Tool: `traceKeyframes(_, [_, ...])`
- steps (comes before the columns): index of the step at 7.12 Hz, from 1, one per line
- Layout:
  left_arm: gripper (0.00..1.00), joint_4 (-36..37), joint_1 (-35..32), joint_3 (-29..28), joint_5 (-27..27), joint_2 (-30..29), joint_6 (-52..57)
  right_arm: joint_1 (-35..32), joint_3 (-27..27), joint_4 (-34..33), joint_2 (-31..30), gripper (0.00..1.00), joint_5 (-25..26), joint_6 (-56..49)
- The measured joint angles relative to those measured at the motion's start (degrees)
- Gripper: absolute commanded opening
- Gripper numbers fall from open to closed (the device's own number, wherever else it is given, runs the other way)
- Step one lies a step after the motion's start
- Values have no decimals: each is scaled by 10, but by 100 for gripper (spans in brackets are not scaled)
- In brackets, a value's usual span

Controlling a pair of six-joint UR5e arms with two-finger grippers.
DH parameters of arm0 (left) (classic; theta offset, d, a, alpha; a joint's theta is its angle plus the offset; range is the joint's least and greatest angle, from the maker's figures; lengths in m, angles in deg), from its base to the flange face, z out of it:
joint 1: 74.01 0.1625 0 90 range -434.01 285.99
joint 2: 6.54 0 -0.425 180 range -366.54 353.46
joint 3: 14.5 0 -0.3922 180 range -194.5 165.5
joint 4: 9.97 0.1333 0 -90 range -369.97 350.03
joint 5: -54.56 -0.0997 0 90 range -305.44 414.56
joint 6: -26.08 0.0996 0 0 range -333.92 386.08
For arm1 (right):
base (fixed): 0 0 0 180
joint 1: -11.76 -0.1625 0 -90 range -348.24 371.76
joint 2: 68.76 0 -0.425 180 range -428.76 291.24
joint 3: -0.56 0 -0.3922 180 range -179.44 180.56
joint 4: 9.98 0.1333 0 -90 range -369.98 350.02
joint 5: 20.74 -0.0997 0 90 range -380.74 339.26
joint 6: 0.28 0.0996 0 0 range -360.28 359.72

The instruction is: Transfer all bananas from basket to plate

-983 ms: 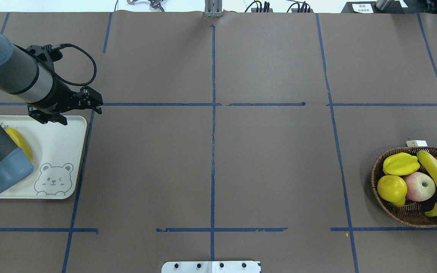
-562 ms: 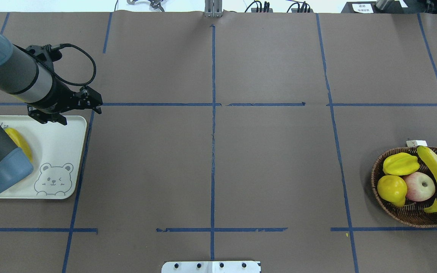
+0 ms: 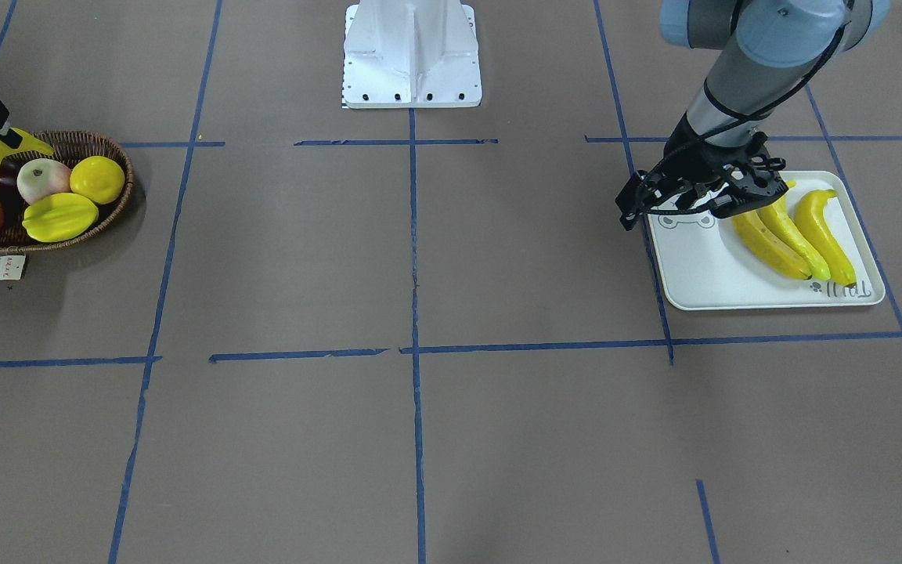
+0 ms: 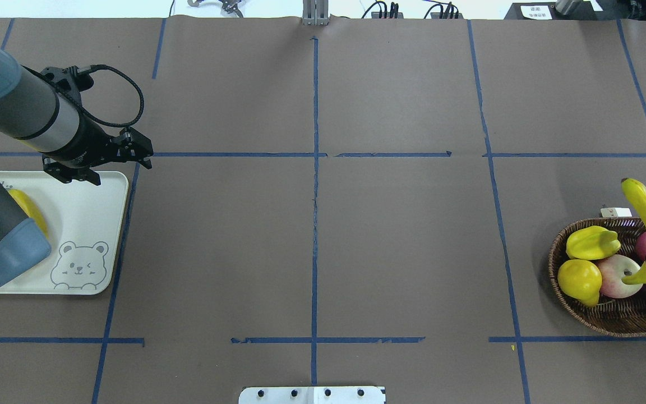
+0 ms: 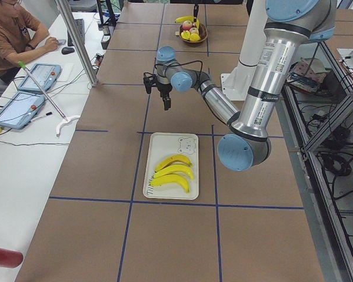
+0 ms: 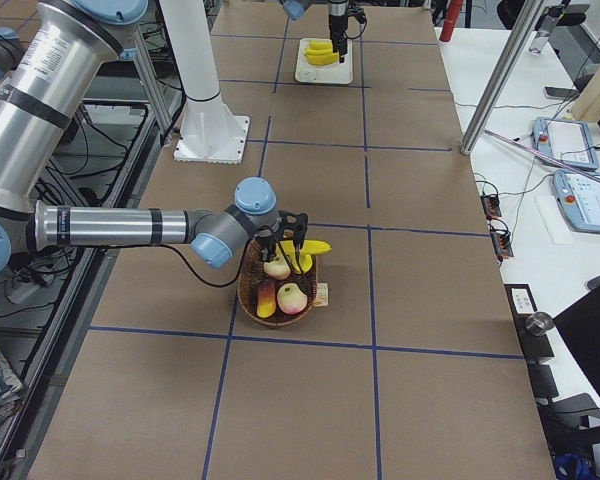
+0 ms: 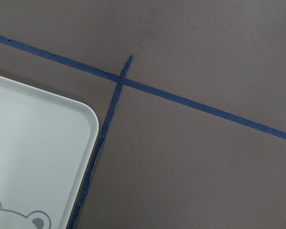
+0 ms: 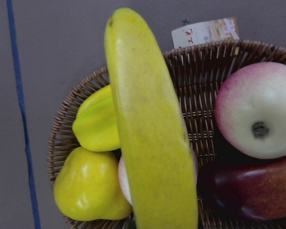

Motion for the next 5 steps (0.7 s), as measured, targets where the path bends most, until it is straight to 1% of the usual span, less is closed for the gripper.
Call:
traceKeyframes(1, [100, -1, 1, -3, 0, -1, 0, -19, -8, -26, 35, 1, -13, 0])
traceKeyframes(2, [100, -1, 2, -4, 1, -4, 0, -25, -15, -56, 86, 1, -23, 0])
traceKeyframes(4, [100, -3, 4, -7, 3, -18, 0, 13, -16, -111, 203, 2, -24, 1])
traceKeyframes(5, [100, -7, 8, -10, 3, -32, 0, 42, -13, -165, 274, 2, -18, 2])
